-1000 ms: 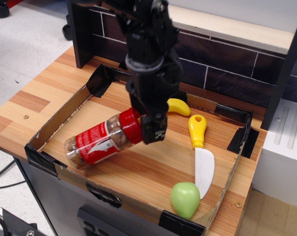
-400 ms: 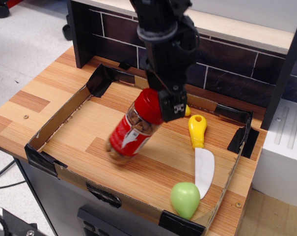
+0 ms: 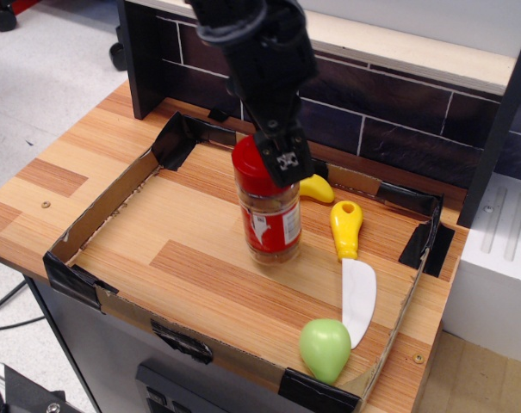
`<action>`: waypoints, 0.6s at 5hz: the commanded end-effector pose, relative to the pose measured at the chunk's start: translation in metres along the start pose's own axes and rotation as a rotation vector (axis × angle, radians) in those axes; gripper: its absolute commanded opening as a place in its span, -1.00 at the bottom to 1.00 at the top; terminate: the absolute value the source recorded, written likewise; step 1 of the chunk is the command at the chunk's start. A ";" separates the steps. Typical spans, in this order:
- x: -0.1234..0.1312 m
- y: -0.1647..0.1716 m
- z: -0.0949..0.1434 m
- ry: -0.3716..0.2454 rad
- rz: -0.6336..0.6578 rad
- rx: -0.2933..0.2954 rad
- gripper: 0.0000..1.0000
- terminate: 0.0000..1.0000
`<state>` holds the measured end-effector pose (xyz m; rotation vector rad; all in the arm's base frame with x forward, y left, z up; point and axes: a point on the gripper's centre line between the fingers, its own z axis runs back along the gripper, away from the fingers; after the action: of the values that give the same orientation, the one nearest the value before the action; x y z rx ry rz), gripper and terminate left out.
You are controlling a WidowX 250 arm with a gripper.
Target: Upright basil bottle
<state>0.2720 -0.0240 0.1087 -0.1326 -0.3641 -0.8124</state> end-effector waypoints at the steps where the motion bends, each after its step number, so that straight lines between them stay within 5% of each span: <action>1: -0.007 0.007 0.004 0.016 -0.030 0.058 -1.00 -1.00; 2: -0.009 0.009 -0.001 0.046 -0.013 0.055 -1.00 -1.00; 3: -0.011 0.010 0.000 0.039 -0.020 0.055 1.00 -1.00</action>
<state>0.2686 -0.0128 0.0942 -0.0804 -0.3174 -0.8143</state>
